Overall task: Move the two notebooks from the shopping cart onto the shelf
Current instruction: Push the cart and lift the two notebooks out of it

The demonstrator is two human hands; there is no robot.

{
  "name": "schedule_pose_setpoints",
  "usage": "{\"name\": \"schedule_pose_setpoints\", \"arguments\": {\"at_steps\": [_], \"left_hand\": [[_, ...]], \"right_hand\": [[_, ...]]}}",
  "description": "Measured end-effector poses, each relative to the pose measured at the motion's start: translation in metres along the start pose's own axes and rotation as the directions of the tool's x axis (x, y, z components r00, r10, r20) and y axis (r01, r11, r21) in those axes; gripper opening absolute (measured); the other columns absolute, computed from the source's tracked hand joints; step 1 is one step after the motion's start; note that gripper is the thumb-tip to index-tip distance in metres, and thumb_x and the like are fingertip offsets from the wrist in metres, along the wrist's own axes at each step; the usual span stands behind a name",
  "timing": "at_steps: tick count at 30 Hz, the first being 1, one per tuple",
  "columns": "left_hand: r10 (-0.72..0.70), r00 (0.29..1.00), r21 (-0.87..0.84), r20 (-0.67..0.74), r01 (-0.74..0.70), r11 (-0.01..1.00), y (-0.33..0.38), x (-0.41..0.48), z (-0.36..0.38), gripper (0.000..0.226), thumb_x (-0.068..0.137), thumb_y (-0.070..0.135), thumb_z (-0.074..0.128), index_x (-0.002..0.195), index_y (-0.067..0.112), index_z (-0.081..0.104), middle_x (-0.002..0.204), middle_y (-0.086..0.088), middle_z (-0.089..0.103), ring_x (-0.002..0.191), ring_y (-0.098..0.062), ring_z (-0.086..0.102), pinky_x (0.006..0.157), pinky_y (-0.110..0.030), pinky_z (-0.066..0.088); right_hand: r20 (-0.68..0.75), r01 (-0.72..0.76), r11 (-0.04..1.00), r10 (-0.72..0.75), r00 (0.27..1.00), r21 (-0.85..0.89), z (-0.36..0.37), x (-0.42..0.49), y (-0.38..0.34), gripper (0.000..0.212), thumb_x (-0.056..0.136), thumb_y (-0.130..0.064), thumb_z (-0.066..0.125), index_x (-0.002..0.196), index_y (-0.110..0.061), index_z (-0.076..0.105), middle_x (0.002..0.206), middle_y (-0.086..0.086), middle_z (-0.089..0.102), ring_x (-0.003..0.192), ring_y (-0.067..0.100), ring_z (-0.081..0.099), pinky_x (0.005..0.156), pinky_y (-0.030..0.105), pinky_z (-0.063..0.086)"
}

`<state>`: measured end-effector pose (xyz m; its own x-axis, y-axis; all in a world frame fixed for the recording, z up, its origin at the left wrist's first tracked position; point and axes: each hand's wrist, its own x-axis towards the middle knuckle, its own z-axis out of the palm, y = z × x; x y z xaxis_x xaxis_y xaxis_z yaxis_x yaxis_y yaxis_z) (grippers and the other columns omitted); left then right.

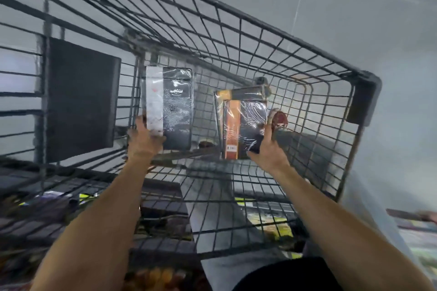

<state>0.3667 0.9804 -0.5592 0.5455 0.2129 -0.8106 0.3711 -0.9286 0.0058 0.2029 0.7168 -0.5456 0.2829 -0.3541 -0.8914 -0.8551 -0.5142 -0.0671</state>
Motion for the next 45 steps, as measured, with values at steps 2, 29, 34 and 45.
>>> {"name": "schedule_pose_setpoints", "arguments": {"at_steps": [2, 29, 34, 45], "left_hand": [[0.024, 1.0, -0.076, 0.004, -0.024, 0.997, -0.008, 0.002, 0.005, 0.086, 0.086, 0.012, 0.075, 0.151, 0.015, 0.018, 0.147, -0.025, 0.035, 0.136, -0.047, 0.037, 0.11, -0.064, 0.035], [0.134, 0.982, -0.285, 0.13, -0.092, 0.954, -0.033, -0.032, -0.026, 0.049, 0.089, 0.004, 0.071, 0.12, 0.018, 0.037, 0.107, -0.005, 0.061, 0.111, -0.028, 0.059, 0.105, -0.044, 0.048], [0.161, 0.98, -0.407, 0.119, -0.1, 0.908, -0.023, -0.057, -0.039, 0.049, 0.088, 0.009, 0.074, 0.119, 0.023, 0.039, 0.115, -0.007, 0.067, 0.102, -0.029, 0.069, 0.094, -0.051, 0.056], [0.19, 0.981, -0.745, 0.042, -0.096, 0.66, 0.013, -0.145, -0.069, 0.056, 0.093, -0.008, 0.062, 0.14, 0.009, 0.037, 0.122, -0.016, 0.063, 0.093, -0.025, 0.069, 0.072, -0.033, 0.063]], "right_hand": [[-0.032, -0.026, 1.0, 0.026, 0.999, 0.003, 0.01, -0.003, -0.002, 0.113, 0.087, -0.042, 0.074, 0.154, -0.03, -0.016, 0.143, 0.031, 0.043, 0.12, 0.049, 0.057, 0.095, 0.056, 0.052], [-0.212, 0.058, 0.991, -0.031, 0.977, 0.119, 0.008, -0.02, 0.015, 0.064, 0.091, -0.023, 0.073, 0.137, 0.003, 0.037, 0.124, 0.024, 0.061, 0.113, 0.04, 0.062, 0.092, 0.044, 0.052], [-0.186, 0.117, 0.992, -0.105, 0.977, 0.055, -0.008, -0.052, 0.009, 0.065, 0.092, -0.024, 0.07, 0.141, -0.005, 0.03, 0.116, 0.02, 0.065, 0.107, 0.041, 0.065, 0.088, 0.045, 0.053], [-0.218, 0.423, 0.903, -0.398, 0.891, 0.08, -0.084, -0.131, -0.005, 0.052, 0.099, -0.013, 0.056, 0.146, -0.01, 0.032, 0.114, 0.021, 0.067, 0.089, 0.035, 0.067, 0.069, 0.03, 0.048]]}}
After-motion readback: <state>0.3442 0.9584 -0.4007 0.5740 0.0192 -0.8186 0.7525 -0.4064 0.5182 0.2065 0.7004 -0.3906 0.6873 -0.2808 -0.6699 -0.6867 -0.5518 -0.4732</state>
